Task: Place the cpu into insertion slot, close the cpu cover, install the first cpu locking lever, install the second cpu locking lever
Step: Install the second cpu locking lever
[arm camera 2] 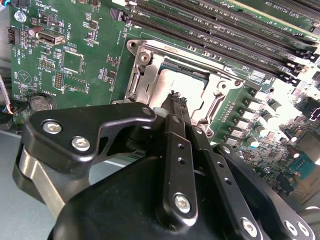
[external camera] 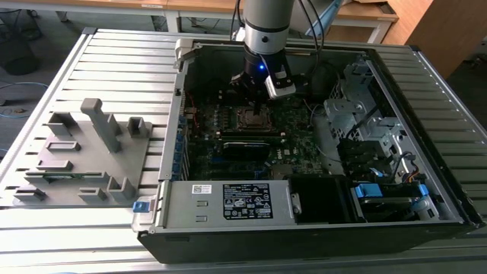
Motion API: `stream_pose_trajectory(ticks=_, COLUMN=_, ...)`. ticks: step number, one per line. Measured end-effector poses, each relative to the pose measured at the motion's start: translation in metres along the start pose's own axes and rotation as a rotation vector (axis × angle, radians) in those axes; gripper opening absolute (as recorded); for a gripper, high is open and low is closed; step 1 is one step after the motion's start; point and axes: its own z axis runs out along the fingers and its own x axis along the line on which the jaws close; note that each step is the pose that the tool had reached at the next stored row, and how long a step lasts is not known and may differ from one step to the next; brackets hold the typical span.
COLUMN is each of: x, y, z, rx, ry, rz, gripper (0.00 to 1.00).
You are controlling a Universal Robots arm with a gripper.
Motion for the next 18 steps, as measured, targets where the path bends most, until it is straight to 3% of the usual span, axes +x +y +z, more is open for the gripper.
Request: stream_pose_trajectory(ticks=18, x=-0.0001, y=-0.0004, z=-0.0015, rx=0.0002, ry=0.0001, rz=0.000, gripper=0.11)
